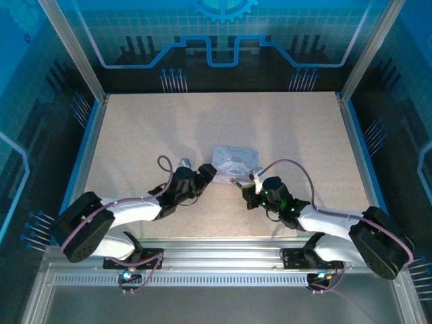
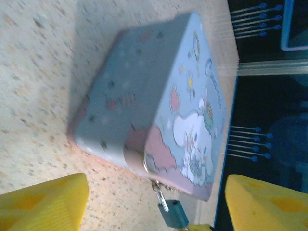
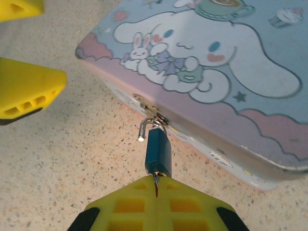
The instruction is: Unlock the padlock with the key
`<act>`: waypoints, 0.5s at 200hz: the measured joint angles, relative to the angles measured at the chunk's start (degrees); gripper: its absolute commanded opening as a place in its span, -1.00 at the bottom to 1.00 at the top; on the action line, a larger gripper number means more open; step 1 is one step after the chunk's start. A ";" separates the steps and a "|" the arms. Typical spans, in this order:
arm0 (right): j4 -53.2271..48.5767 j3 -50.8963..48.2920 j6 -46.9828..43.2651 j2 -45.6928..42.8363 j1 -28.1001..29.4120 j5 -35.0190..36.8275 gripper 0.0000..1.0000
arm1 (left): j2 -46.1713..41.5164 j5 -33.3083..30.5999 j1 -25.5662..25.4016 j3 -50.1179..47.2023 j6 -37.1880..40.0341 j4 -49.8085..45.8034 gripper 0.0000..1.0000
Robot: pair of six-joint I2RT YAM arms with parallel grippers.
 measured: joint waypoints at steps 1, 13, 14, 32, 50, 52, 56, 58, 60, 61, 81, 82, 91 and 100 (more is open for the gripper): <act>0.00 -0.02 0.20 -0.04 -0.11 -0.17 -1.00 | -0.15 0.04 0.31 0.22 0.26 -0.59 0.61; -0.07 -0.33 2.40 -0.48 -1.73 -2.43 -1.00 | -1.20 1.11 2.56 1.99 3.85 -4.74 0.70; -0.09 -0.35 2.69 -0.52 -1.92 -2.69 -1.00 | -1.31 1.27 2.80 2.19 3.98 -5.14 0.70; -0.44 -0.66 5.77 -0.92 -4.20 -6.10 -1.00 | -1.92 3.15 5.84 4.28 8.63 -8.96 0.71; -1.22 -0.68 8.92 -1.20 -6.43 -9.51 -1.00 | -1.42 6.29 8.85 5.88 12.63 -11.23 0.71; -1.29 -0.68 9.27 -1.22 -6.73 -9.99 -1.00 | -1.16 6.84 9.18 6.14 13.05 -11.37 0.71; -1.55 -0.68 10.01 -1.29 -7.23 -10.73 -1.00 | -0.63 7.65 9.75 6.73 13.99 -11.80 0.71; -1.66 -0.68 10.27 -1.31 -7.52 -11.15 -1.00 | -0.42 7.93 9.90 6.91 14.16 -11.96 0.72; -1.77 -0.68 10.75 -1.31 -7.78 -11.58 -1.00 | 0.00 8.31 10.16 7.23 14.58 -12.00 0.71; -1.81 -0.68 10.93 -1.31 -7.89 -11.76 -1.00 | 0.13 8.46 10.23 7.34 14.71 -12.09 0.71; -2.78 -0.63 13.97 -1.18 -10.01 -15.41 -1.00 | 3.91 11.45 11.04 10.12 17.59 -12.76 0.71; -2.80 -0.63 14.08 -1.16 -10.10 -15.54 -1.00 | 4.02 11.58 11.04 10.21 17.70 -12.81 0.71; -2.99 -0.63 15.21 -0.72 -10.88 -16.90 -1.00 | 5.42 12.61 11.04 11.13 18.78 -12.98 0.71; -3.02 -0.61 16.39 0.09 -11.52 -18.18 -1.00 | 6.86 13.68 11.04 12.09 20.00 -13.14 0.71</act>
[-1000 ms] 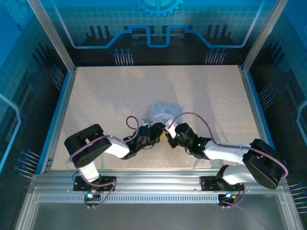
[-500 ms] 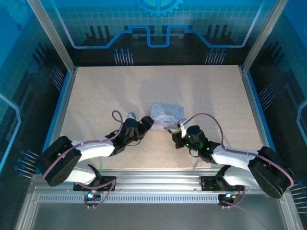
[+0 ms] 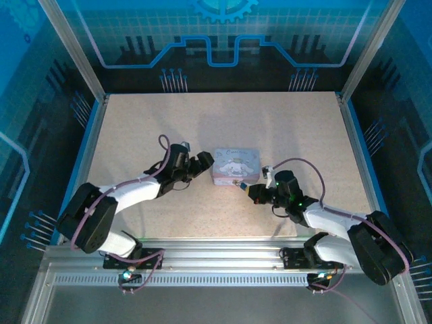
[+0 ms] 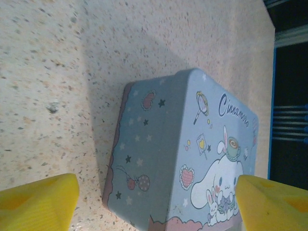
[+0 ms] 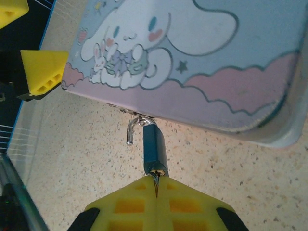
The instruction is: Unlock the padlock with the key
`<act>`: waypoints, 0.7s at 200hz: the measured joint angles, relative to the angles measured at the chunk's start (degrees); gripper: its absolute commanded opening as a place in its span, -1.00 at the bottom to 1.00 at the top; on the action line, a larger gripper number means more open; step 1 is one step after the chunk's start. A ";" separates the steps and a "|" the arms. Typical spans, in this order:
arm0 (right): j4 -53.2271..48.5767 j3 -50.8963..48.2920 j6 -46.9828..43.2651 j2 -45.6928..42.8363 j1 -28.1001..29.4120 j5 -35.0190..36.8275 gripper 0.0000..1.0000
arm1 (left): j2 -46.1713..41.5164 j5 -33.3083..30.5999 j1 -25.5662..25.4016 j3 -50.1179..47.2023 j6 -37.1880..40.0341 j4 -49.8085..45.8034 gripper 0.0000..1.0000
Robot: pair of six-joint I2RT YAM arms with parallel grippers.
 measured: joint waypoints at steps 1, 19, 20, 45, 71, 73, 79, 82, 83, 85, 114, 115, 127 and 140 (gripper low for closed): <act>0.00 0.02 0.07 0.09 -0.07 -0.11 -1.00 | 0.09 0.11 0.00 0.09 0.07 -0.04 0.71; -0.11 0.09 1.73 2.10 -0.81 -2.38 -1.00 | 2.69 1.79 0.00 2.49 1.99 -0.85 0.71; -0.11 0.09 1.81 2.21 -0.81 -2.47 -1.00 | 2.80 1.84 0.00 2.60 2.05 -0.87 0.71; -0.35 0.48 3.23 4.85 -1.14 -4.44 -1.00 | 5.99 3.32 0.00 5.70 4.50 -1.51 0.61; -0.35 1.03 3.87 6.86 -1.36 -5.55 -1.00 | 9.01 3.98 0.00 7.74 6.29 -2.62 0.55; -0.37 1.09 3.89 7.02 -1.36 -5.55 -1.00 | 9.31 4.02 0.00 7.91 6.40 -2.69 0.55; -0.37 1.25 3.91 7.39 -1.38 -5.73 -1.00 | 10.01 4.15 0.00 8.35 6.73 -2.93 0.54; -0.39 1.29 3.98 7.54 -1.44 -5.81 -1.00 | 10.43 4.20 0.00 8.55 6.95 -3.04 0.53; -0.39 1.31 3.98 7.58 -1.44 -5.86 -1.00 | 10.49 4.20 0.00 8.59 7.02 -3.06 0.53; -0.42 1.36 4.02 7.69 -1.46 -5.92 -1.00 | 10.73 4.24 0.00 8.70 7.26 -3.17 0.53; -1.33 1.97 4.00 8.48 -1.55 -6.16 -0.92 | 11.96 4.28 0.00 9.18 8.20 -4.00 0.53; -1.40 1.99 3.98 8.48 -1.55 -6.16 -0.91 | 11.96 4.28 0.00 9.18 8.28 -4.02 0.53; -2.32 2.38 3.78 8.48 -1.62 -6.16 -0.86 | 12.04 4.28 0.02 9.40 8.94 -4.20 0.53; -3.28 2.67 3.39 8.48 -1.95 -6.14 -0.79 | 12.13 4.28 0.00 9.46 9.29 -4.22 0.53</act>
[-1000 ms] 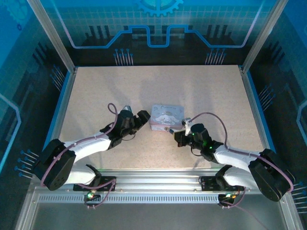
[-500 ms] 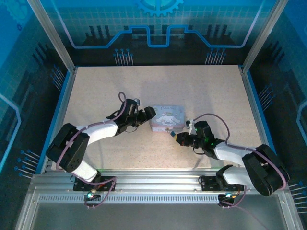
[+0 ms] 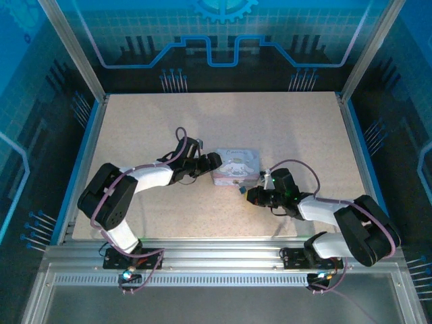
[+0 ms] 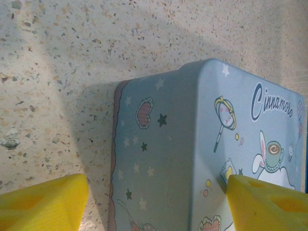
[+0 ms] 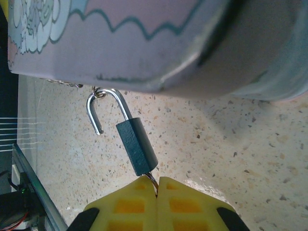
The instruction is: Unlock the padlock with the key
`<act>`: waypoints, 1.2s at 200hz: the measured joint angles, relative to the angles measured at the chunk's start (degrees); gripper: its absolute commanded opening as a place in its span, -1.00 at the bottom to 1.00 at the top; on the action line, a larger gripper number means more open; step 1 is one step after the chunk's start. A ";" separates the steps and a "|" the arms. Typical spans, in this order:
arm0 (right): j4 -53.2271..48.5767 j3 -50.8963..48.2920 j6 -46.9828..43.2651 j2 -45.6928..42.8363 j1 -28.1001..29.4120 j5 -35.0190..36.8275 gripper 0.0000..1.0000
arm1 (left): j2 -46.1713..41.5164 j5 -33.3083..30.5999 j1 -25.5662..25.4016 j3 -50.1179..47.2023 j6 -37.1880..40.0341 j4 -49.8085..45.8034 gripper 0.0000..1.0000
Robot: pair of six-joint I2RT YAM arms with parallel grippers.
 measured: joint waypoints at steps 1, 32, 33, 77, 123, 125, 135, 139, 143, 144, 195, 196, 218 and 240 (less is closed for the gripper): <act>-0.07 0.02 0.00 0.00 -0.02 0.02 -0.78 | 0.02 0.00 0.00 0.00 0.02 0.00 0.53; -4.04 0.02 -1.62 -0.92 -2.23 0.98 -0.41 | 0.11 0.02 0.02 0.02 0.90 0.04 0.53; -4.15 0.02 -1.55 -0.96 -2.27 1.01 -0.40 | 0.11 0.02 0.02 0.02 0.92 0.02 0.53; -6.73 0.00 -4.50 -5.22 -4.22 0.87 -0.08 | -0.87 0.00 0.24 -1.97 1.05 1.60 0.53; -3.06 1.66 -6.56 -4.61 -6.78 -2.91 0.00 | -4.66 -0.22 0.55 -6.27 1.01 2.27 0.53; -2.99 2.03 -6.64 -4.33 -6.86 -3.08 0.00 | -4.79 -0.24 0.55 -6.43 1.01 2.29 0.53; -2.32 3.96 -7.28 -2.60 -7.21 -4.09 -0.01 | -5.51 -0.26 0.57 -7.15 1.01 2.38 0.53; -2.16 4.81 -7.37 -1.90 -7.37 -4.46 -0.02 | -5.70 -0.28 0.57 -7.37 1.01 2.38 0.53; -2.01 5.64 -7.67 -1.07 -7.54 -4.87 -0.02 | -5.97 -0.37 0.59 -7.58 1.01 2.43 0.53; -1.97 5.97 -7.78 -0.76 -7.58 -5.01 -0.02 | -5.99 -0.39 0.59 -7.61 0.98 2.40 0.53; 0.94 17.46 -11.08 11.69 -9.64 -8.68 -0.05 | -8.74 -1.60 0.87 -10.25 0.96 2.36 0.53; 1.01 17.59 -11.15 11.87 -9.64 -8.76 -0.05 | -8.81 -1.62 0.87 -10.29 0.96 2.34 0.53; 2.71 19.41 -12.15 13.90 -9.75 -10.23 -0.04 | -9.31 -1.90 0.92 -10.71 0.96 2.21 0.53; 3.02 19.28 -13.68 13.86 -9.75 -11.54 -0.05 | -9.40 -1.95 0.92 -10.82 0.94 2.27 0.53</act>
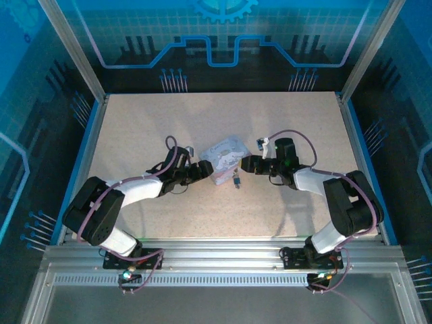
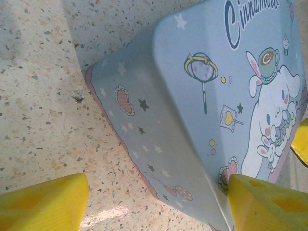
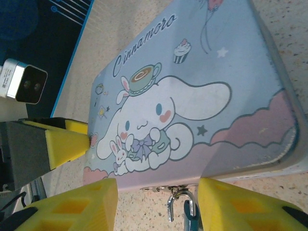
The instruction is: Unlock the padlock with the key
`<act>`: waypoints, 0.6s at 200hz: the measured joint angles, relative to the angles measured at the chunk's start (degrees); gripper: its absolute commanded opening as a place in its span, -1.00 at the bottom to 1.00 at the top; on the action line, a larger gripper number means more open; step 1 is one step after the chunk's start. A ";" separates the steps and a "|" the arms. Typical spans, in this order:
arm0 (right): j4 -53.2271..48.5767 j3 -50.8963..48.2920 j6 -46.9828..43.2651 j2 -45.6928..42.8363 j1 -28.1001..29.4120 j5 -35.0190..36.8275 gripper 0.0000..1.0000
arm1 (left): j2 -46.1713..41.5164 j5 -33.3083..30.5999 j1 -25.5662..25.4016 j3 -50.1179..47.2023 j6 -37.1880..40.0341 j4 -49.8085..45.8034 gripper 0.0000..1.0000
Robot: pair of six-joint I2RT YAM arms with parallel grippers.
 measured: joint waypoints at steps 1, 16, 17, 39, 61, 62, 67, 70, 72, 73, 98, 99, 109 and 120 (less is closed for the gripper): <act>0.00 -0.02 -0.04 -0.02 0.00 -0.02 -0.05 | 0.00 0.00 0.00 0.00 0.00 0.00 0.53; -0.15 -1.27 -1.27 -0.90 -0.07 -0.63 -0.07 | 0.00 0.00 0.00 0.00 -0.02 -0.02 0.53; -0.11 -1.46 -1.42 -1.01 -0.09 -0.70 -0.07 | 0.00 0.00 0.00 0.00 0.00 -0.02 0.53; -0.31 -4.31 -2.12 -2.29 -0.72 -2.27 -0.13 | 0.00 0.02 0.00 0.00 0.00 -0.02 0.53; -0.59 -6.12 -2.27 -2.29 -1.46 -4.02 -0.15 | 0.00 0.00 0.00 0.00 0.00 -0.02 0.53; -0.59 -6.16 -2.25 -2.29 -1.49 -4.09 -0.15 | 0.00 0.00 0.00 0.00 0.00 -0.02 0.53; -0.55 -6.34 -2.25 -2.12 -1.51 -4.55 -0.15 | 0.00 0.00 0.00 0.00 0.00 -0.02 0.53; -0.50 -6.36 -2.25 -1.97 -1.51 -4.79 -0.15 | 0.00 0.00 0.00 0.00 0.00 -0.02 0.53; -0.48 -6.38 -2.23 -1.84 -1.51 -5.03 -0.15 | 0.00 0.00 0.00 0.00 0.00 -0.02 0.53; -0.42 -6.38 -2.25 -1.73 -1.51 -5.22 -0.15 | 0.00 0.00 0.00 0.00 0.00 -0.02 0.53; 1.79 -6.36 -1.51 1.36 -1.49 -7.82 -0.14 | -0.04 0.00 0.00 0.00 0.00 -0.04 0.52; 1.90 -6.36 -1.49 1.51 -1.49 -7.93 -0.14 | -0.04 0.00 0.00 0.00 0.00 -0.04 0.52; 2.97 -6.27 -1.01 3.26 -1.51 -8.81 -0.15 | -0.09 0.00 0.00 0.00 0.00 -0.09 0.53; 3.82 -6.10 -0.42 5.22 -1.51 -9.35 -0.17 | -0.17 0.00 0.00 0.00 0.00 -0.20 0.53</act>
